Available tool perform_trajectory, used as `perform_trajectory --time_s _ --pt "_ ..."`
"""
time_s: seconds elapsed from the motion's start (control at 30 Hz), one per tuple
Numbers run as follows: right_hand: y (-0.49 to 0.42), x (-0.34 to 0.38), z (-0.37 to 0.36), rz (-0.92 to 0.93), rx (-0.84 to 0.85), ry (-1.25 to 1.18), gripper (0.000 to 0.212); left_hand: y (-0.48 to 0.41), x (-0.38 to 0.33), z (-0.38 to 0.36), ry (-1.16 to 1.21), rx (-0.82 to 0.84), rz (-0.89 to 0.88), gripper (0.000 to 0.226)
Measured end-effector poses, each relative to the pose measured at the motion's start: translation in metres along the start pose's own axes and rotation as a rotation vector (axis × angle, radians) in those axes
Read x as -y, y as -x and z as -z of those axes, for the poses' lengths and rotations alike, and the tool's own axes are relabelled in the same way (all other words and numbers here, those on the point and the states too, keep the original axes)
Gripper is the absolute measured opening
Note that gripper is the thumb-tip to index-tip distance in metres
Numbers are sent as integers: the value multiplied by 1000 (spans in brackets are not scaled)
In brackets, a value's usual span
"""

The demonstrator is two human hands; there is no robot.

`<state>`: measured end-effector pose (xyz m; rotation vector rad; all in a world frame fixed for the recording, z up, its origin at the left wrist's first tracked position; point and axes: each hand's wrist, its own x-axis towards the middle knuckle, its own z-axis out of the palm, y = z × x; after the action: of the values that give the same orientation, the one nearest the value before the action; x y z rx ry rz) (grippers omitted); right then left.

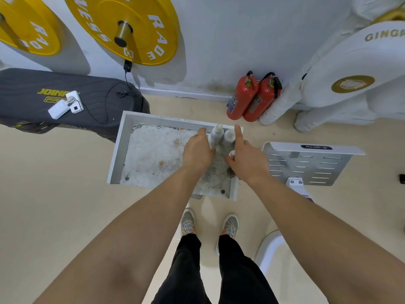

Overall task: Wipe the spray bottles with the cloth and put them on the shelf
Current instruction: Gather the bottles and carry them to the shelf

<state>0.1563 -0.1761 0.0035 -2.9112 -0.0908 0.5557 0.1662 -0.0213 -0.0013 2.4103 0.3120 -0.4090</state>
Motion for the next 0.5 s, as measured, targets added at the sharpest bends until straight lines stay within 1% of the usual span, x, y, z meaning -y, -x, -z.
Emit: perform_trajectory --time_s 0.1,0.2,0.33,0.43,0.5 --pt "9 1 2 -38 -29 -62 82 4 5 7 -2 47 -11 59" --pt "24 3 5 -90 -70 -99 76 10 12 16 -15 74 -2 63" --pt "56 9 15 -137 -95 -80 70 34 18 33 -45 102 27 60" --pt "79 23 18 -75 -188 -49 63 62 30 44 -96 104 43 58" --pt "92 38 22 -45 -160 -52 53 85 41 48 -117 114 80 54"
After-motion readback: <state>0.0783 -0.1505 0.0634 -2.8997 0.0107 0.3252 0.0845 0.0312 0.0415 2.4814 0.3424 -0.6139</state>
